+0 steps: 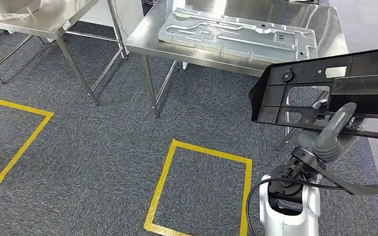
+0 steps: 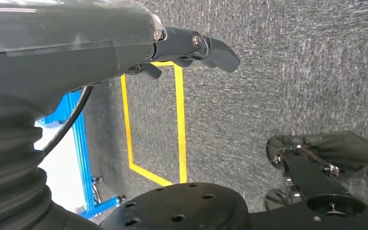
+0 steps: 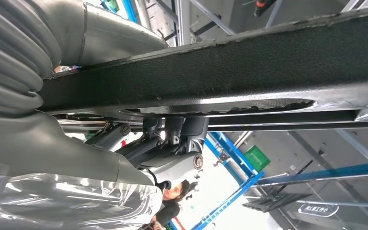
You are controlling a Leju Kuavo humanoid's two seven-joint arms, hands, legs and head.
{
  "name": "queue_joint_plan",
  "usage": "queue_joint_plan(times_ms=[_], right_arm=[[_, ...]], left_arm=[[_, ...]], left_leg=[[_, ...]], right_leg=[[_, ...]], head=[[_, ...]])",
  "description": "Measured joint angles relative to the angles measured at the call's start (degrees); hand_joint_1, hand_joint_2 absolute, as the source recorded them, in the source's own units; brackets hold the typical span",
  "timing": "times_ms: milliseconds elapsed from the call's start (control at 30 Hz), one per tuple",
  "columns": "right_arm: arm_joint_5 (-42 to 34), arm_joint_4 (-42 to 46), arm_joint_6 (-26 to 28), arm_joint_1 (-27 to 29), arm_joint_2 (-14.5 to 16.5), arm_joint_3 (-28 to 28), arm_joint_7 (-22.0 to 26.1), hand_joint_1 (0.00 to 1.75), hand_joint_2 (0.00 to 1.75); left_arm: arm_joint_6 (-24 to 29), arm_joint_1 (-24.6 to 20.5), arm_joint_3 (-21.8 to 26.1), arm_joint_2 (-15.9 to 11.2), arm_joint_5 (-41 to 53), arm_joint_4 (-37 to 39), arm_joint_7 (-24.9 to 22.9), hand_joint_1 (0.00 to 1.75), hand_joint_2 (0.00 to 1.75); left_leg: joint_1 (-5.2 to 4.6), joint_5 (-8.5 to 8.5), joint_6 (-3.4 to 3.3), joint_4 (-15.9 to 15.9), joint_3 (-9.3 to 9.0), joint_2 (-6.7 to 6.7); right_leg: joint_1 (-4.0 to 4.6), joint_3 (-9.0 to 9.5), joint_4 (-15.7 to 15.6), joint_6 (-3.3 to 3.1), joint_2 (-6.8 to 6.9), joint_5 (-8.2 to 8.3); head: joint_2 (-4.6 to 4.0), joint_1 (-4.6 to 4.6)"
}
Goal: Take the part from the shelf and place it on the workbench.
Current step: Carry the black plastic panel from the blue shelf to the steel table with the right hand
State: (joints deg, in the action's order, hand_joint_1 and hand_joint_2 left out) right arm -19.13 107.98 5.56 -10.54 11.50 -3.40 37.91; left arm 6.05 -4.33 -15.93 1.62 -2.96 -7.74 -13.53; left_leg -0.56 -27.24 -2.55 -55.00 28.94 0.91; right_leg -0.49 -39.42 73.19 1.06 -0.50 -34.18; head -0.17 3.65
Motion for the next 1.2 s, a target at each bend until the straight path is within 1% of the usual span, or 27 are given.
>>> queue_joint_plan(times_ms=[33, 67, 133, 200, 267, 333, 400, 467, 500, 533, 567, 600, 633, 667, 733, 767, 800, 867, 900, 933, 967, 1000, 1033, 1067, 1100, 1133, 1200], right_arm=[[0.1, -0.1, 0.0, 0.0, 0.0, 0.0, 0.1, 1.75, 1.75], [0.1, -0.1, -0.1, 0.0, 0.0, 0.0, 0.1, 1.75, 1.75], [0.4, -0.2, -0.1, 0.0, 0.0, 0.0, 0.2, 1.75, 1.75], [0.9, -0.4, -0.1, 0.1, 0.0, 0.0, 0.7, 1.75, 1.75], [1.7, -0.4, 0.1, 0.0, 0.0, 0.1, 1.3, 1.75, 1.75], [2.4, -0.3, 0.4, -0.2, 0.1, 0.0, 1.7, 1.75, 1.75], [2.4, -0.3, 0.5, -0.3, 0.2, 0.0, 1.8, 1.75, 1.75], [1.6, -0.3, 0.3, -0.2, 0.3, 0.0, 2.0, 1.75, 1.75], [1.0, -0.3, 0.2, -0.2, 0.3, 0.0, 2.0, 1.75, 1.75], [0.6, -0.3, 0.0, -0.1, 0.3, 0.1, 2.0, 1.75, 1.75], [0.2, -0.3, -0.1, -0.1, 0.3, 0.1, 2.0, 1.75, 1.75], [0.0, -0.3, -0.3, 0.0, 0.3, 0.1, 2.0, 1.75, 1.75], [-0.1, -0.3, -0.4, 0.0, 0.4, 0.1, 2.0, 1.75, 1.75], [-0.1, -0.3, -0.5, 0.0, 0.4, 0.1, 2.0, 1.75, 1.75], [-0.1, -0.3, -0.5, 0.1, 0.4, 0.2, 2.0, 1.75, 1.75], [0.0, -0.3, -0.5, 0.1, 0.4, 0.2, 2.0, 1.75, 1.75], [0.2, -0.2, -0.5, 0.2, 0.4, 0.2, 2.1, 1.75, 1.75], [0.6, 0.1, -0.2, 0.2, 0.5, 0.3, 2.1, 1.75, 1.75], [0.7, 0.2, 0.0, 0.2, 0.5, 0.3, 2.1, 1.75, 1.75], [0.9, 0.3, 0.2, 0.2, 0.5, 0.3, 2.1, 1.75, 1.75], [1.0, 0.4, 0.3, 0.3, 0.5, 0.4, 2.1, 1.75, 1.75], [1.1, 0.5, 0.4, 0.5, 0.5, 0.4, 2.1, 1.75, 1.75], [1.2, 0.5, 0.4, 0.7, 0.5, 0.5, 2.1, 1.75, 1.75], [1.3, 0.6, 0.4, 0.8, 0.5, 0.5, 2.1, 1.75, 1.75], [1.3, 0.6, 0.4, 0.9, 0.5, 0.5, 2.1, 1.75, 1.75], [1.3, 0.7, 0.4, 0.8, 0.5, 0.6, 2.1, 1.75, 1.75], [1.3, 0.8, 0.5, 0.7, 0.5, 0.6, 2.1, 1.75, 1.75]], left_arm=[[0.0, 0.1, 0.0, 0.0, 0.0, 0.0, 0.1, 0.0, 1.75], [0.0, 0.2, 0.0, 0.0, 0.0, 0.0, 0.2, 0.0, 1.75], [-0.1, 0.3, 0.0, 0.0, -0.1, 0.0, 0.4, 0.0, 1.75], [-0.1, 0.4, 0.0, 0.0, -0.1, 0.0, 0.7, 0.0, 1.75], [-0.2, 0.5, 0.0, -0.1, -0.1, 0.0, 0.9, 0.0, 1.75], [-0.3, 0.4, 0.0, -0.2, 0.0, 0.0, 1.0, 0.0, 1.75], [-0.4, 0.2, 0.0, -0.3, 0.0, 0.0, 1.1, 0.0, 1.75], [-0.5, 0.0, 0.0, -0.4, -0.1, 0.0, 1.2, 0.0, 1.75], [-0.6, -0.2, 0.1, -0.5, -0.1, 0.0, 1.3, 0.0, 1.75], [-0.7, -0.4, 0.1, -0.5, -0.1, 0.0, 1.3, 0.0, 1.75], [-0.7, -0.5, 0.2, -0.5, -0.1, 0.0, 1.3, 0.0, 1.75], [-0.8, -0.4, 0.2, -0.5, -0.1, 0.0, 1.3, 0.0, 1.75], [-0.9, -0.3, 0.2, -0.5, -0.1, 0.1, 1.3, 0.0, 1.75], [-0.9, -0.2, 0.3, -0.5, -0.1, 0.1, 1.3, 0.0, 1.75], [-1.1, 0.0, 0.3, -0.5, -0.1, 0.1, 1.3, 0.0, 1.75], [-1.2, -0.1, 0.4, -0.5, 0.0, 0.1, 1.3, 0.0, 1.75], [-1.3, -0.1, 0.4, -0.4, 0.0, 0.1, 1.3, 0.0, 1.75], [-1.3, -0.2, 0.4, -0.3, 0.1, 0.1, 1.3, 0.0, 1.75], [-1.4, -0.2, 0.4, -0.3, 0.1, 0.1, 1.4, 0.0, 1.75], [-1.4, -0.1, 0.4, -0.3, 0.1, 0.1, 1.4, 0.0, 1.75], [-1.4, 0.0, 0.4, -0.4, 0.1, 0.1, 1.4, 0.0, 1.75], [-1.4, 0.1, 0.4, -0.4, 0.2, 0.1, 1.5, 0.0, 1.75], [-1.4, 0.1, 0.4, -0.5, 0.2, 0.1, 1.5, 0.0, 1.75], [-1.4, 0.1, 0.4, -0.5, 0.2, 0.1, 1.5, 0.0, 1.75], [-1.4, 0.1, 0.4, -0.5, 0.2, 0.1, 1.5, 0.0, 1.75], [-1.4, 0.2, 0.4, -0.5, 0.2, 0.1, 1.5, 0.0, 1.75], [-1.5, 0.2, 0.4, -0.6, 0.2, 0.1, 1.5, 0.0, 1.75]], left_leg=[[0.07, -0.62, 0.13, 0.0, -0.76, 0.04], [0.15, -1.29, 0.32, 0.0, -1.65, 0.09], [0.25, -2.84, 0.82, -0.1, -3.62, 0.12], [0.24, -4.35, 1.57, -0.2, -4.81, 0.15], [0.21, -4.92, 2.31, -0.6, -5.35, 0.16], [0.32, -4.78, 2.79, -3.2, -4.73, 0.07], [0.43, -6.03, 3.28, -9.0, -1.35, 0.05], [0.42, -9.18, 3.71, -15.5, 3.33, 0.05], [0.41, -10.24, 3.84, -17.3, 5.11, 0.05], [0.4, -10.06, 3.87, -17.4, 6.02, 0.06], [0.4, -8.39, 3.8, -15.7, 6.03, 0.11], [0.41, -5.51, 3.65, -12.4, 5.33, 0.35], [0.43, -2.58, 3.38, -8.8, 4.43, 1.16], [0.38, -1.2, 3.02, -5.8, 3.92, 2.1], [0.17, -0.55, 1.95, -3.1, 3.58, 3.43], [0.07, -0.81, 1.4, -2.7, 3.51, 3.23], [0.15, -0.16, 0.93, -2.4, 2.97, 2.71], [0.36, 0.27, 0.35, -1.9, 1.88, 1.48], [0.41, 0.2, 0.14, -1.8, 1.47, 0.8], [0.35, 0.03, -0.03, -1.8, 1.29, 0.17], [0.31, -0.17, -0.12, -1.8, 1.2, -0.46], [0.28, -0.42, -0.14, -1.8, 1.07, -1.09], [0.27, -0.72, -0.08, -1.8, 0.83, -1.69], [0.27, -1.08, 0.02, -1.8, 0.42, -2.28], [0.28, -1.53, 0.16, -1.8, -0.18, -2.88], [0.26, -2.05, 0.36, -1.8, -0.78, -3.47], [0.02, -3.01, 0.92, -1.8, -1.81, -4.52]], right_leg=[[-0.22, -0.97, -0.3, 0.25, 0.11, 0.33], [-0.38, -1.01, -2.4, 0.38, 0.22, 1.89], [-0.52, 0.37, -9.6, 0.41, 0.5, 7.78], [-0.22, 1.48, -13.9, -0.17, 0.6, 11.17], [0.03, 1.97, -14.2, -1.09, 0.42, 10.84], [-0.09, 2.97, -14.6, -1.88, 0.29, 10.49], [-0.16, 4.05, -15.0, -2.49, 0.16, 9.86], [-0.07, 4.71, -15.1, -2.75, -0.25, 9.18], [-0.02, 5.06, -15.0, -2.77, -0.59, 8.84], [0.02, 5.51, -15.0, -2.76, -1.02, 8.49], [0.05, 6.05, -15.0, -2.71, -1.55, 8.14], [0.06, 6.63, -15.0, -2.64, -2.13, 7.79], [0.03, 7.07, -15.1, -2.53, -2.72, 7.49], [-0.02, 7.27, -15.1, -2.35, -3.41, 7.33], [-0.14, 7.11, -14.8, -1.66, -4.65, 7.32], [-0.08, 6.98, -14.5, -1.22, -5.14, 7.55], [-0.03, 6.89, -14.0, -0.88, -5.29, 7.57], [0.22, 6.16, -11.8, -0.37, -3.62, 6.57], [0.23, 4.91, -9.5, -0.12, -2.32, 5.11], [0.22, 3.0, -6.2, 0.12, -1.07, 3.35], [0.1, 0.7, -2.5, 0.31, -0.43, 1.72], [-0.05, -1.35, 0.5, 0.44, -0.11, 0.76], [-0.17, -2.54, 1.7, 0.5, 0.08, 0.95], [-0.26, -2.52, 0.6, 0.51, 0.33, 2.41], [-0.29, -1.37, -2.6, 0.46, 0.84, 4.87], [-0.19, 0.35, -6.8, 0.28, 1.99, 7.39], [0.35, 2.86, -13.0, -0.39, 4.38, 9.29]], head=[[0.0, 0.0], [0.0, 0.0], [0.0, -0.01], [0.0, -0.06], [0.0, -0.09], [0.0, -0.08], [0.0, -0.08], [0.0, -0.09], [0.0, -0.09], [0.0, -0.09], [0.0, -0.09], [0.0, -0.09], [0.0, -0.09], [0.0, -0.08], [0.0, -0.07], [0.0, -0.07], [0.0, -0.08], [0.0, -0.09], [0.0, -0.1], [0.0, -0.1], [0.0, -0.1], [0.0, -0.1], [0.0, -0.09], [0.0, -0.09], [0.0, -0.09], [0.0, -0.1], [0.0, -0.11]])
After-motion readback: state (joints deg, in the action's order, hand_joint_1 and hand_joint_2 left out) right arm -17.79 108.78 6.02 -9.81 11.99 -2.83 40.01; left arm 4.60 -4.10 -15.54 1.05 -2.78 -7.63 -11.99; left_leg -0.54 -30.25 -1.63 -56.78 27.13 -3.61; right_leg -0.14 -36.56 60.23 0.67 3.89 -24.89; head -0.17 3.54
